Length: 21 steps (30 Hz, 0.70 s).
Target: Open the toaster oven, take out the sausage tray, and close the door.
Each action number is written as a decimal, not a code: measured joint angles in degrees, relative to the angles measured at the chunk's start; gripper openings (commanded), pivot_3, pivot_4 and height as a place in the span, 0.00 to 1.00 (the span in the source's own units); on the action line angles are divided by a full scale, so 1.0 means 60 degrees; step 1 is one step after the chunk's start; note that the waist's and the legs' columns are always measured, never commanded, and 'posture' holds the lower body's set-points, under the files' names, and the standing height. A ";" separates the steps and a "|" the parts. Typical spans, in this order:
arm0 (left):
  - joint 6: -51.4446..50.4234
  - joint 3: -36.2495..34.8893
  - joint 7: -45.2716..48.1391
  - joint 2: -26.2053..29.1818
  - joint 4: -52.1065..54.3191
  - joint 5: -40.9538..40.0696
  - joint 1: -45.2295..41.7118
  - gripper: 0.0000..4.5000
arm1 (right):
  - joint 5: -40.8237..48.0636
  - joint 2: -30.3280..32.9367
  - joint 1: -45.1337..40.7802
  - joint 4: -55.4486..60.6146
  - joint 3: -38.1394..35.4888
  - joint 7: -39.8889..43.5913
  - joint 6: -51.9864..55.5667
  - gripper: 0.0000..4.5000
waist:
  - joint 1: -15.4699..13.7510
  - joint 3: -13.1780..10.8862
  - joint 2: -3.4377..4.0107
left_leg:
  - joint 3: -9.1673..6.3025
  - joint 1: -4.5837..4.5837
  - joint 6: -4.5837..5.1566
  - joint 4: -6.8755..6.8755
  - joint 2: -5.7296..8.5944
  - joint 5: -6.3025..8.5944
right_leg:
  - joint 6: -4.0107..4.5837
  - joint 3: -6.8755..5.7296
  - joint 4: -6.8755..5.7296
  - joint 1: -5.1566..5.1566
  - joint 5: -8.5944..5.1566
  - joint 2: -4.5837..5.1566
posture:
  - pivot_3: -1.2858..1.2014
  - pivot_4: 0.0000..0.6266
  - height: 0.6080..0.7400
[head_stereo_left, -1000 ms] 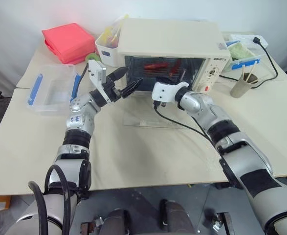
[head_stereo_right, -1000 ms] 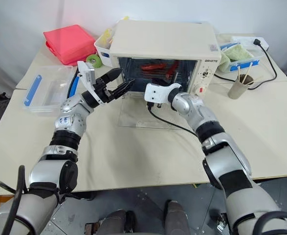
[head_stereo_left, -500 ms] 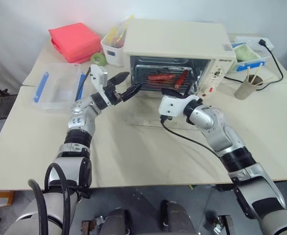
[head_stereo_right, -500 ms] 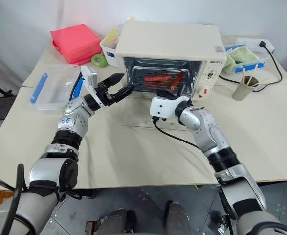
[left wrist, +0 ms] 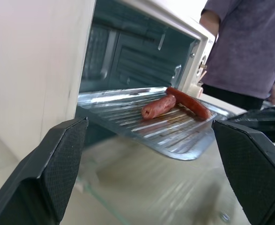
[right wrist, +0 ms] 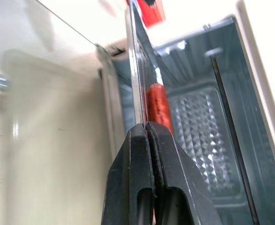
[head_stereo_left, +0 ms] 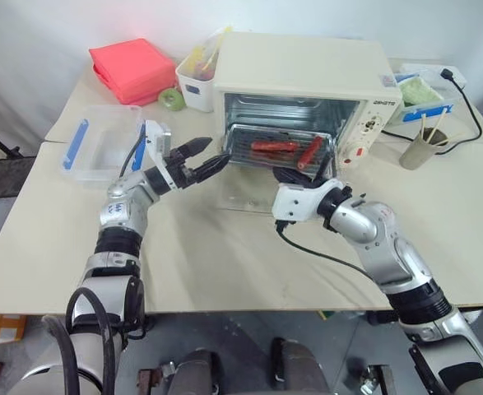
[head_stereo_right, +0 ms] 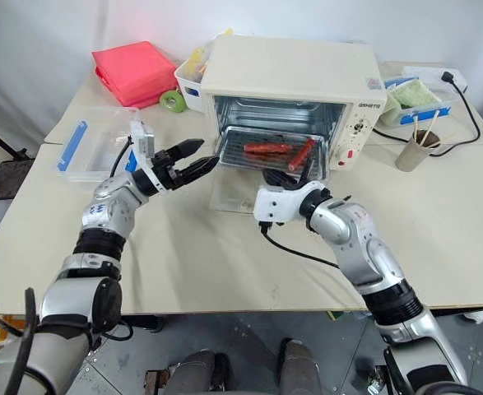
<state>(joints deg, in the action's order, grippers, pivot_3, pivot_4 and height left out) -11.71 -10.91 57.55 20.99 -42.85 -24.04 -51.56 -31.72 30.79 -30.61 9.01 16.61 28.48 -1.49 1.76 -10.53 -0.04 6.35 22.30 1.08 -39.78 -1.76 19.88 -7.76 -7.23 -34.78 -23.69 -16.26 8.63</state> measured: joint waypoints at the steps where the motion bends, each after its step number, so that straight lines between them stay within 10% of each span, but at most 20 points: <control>1: -0.0425 -0.0073 -0.0049 0.0112 0.0276 -0.0107 0.0155 1.00 | -0.0007 0.0010 0.0125 0.0065 0.0007 0.0062 -0.0005 0.00 | 0.0000 0.0000 0.0000 | 0.0000 0.0000 0.0000 -0.0001 -0.0001 0.0000 | 0.0000 0.0001 0.0000 0.0000 0.0000 0.0000 | 0.52 0.24 1.00; 21: -0.5988 -0.0205 -0.0905 0.1107 0.3412 -0.1362 0.1707 1.00 | -0.0584 0.0361 0.1275 0.0321 0.0127 -0.0433 -0.1502 0.00 | -0.0027 0.0003 -0.0005 | -0.0012 -0.0005 -0.0003 -0.0036 -0.0001 0.0001 | 0.0005 0.0025 -0.0019 0.0018 -0.0003 0.0000 | 0.52 0.24 1.00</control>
<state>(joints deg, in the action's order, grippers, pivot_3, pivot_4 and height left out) -47.64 -12.13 52.12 27.63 -22.38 -32.22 -41.32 -35.22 32.95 -22.96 10.93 17.38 25.88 -10.50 1.60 -10.51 -0.07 6.27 22.27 1.07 -40.00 -1.77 19.89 -7.73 -7.08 -34.90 -23.58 -16.27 8.63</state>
